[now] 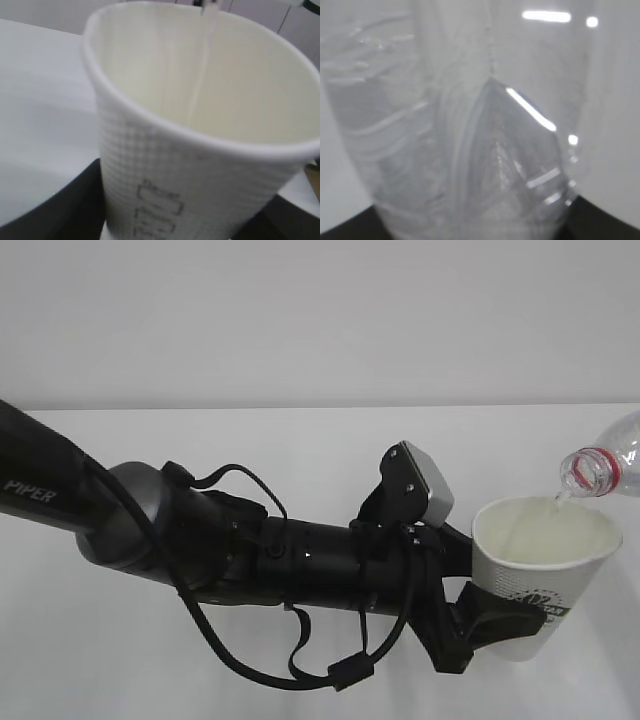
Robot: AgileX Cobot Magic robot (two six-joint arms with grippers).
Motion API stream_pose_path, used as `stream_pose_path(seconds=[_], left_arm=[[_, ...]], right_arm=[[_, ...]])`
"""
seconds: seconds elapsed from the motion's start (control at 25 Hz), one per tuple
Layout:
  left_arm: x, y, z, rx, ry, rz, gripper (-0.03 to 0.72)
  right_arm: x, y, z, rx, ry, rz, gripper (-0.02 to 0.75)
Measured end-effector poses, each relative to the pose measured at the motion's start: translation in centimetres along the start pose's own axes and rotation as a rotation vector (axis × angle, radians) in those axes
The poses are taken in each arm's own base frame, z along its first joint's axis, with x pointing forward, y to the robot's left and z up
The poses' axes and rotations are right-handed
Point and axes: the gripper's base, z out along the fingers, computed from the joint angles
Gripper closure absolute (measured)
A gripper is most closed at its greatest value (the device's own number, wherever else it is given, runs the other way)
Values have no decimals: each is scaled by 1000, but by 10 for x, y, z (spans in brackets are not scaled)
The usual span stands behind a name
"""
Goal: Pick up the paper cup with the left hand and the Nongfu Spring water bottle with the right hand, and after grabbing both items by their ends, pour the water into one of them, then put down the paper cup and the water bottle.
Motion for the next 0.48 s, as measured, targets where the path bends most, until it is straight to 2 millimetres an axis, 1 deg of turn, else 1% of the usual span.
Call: stream_pose_path(seconds=[0.48], left_arm=[[1,0,0,-1,3,-1,200]], right_arm=[[0,0,0,0,0,-7,360]])
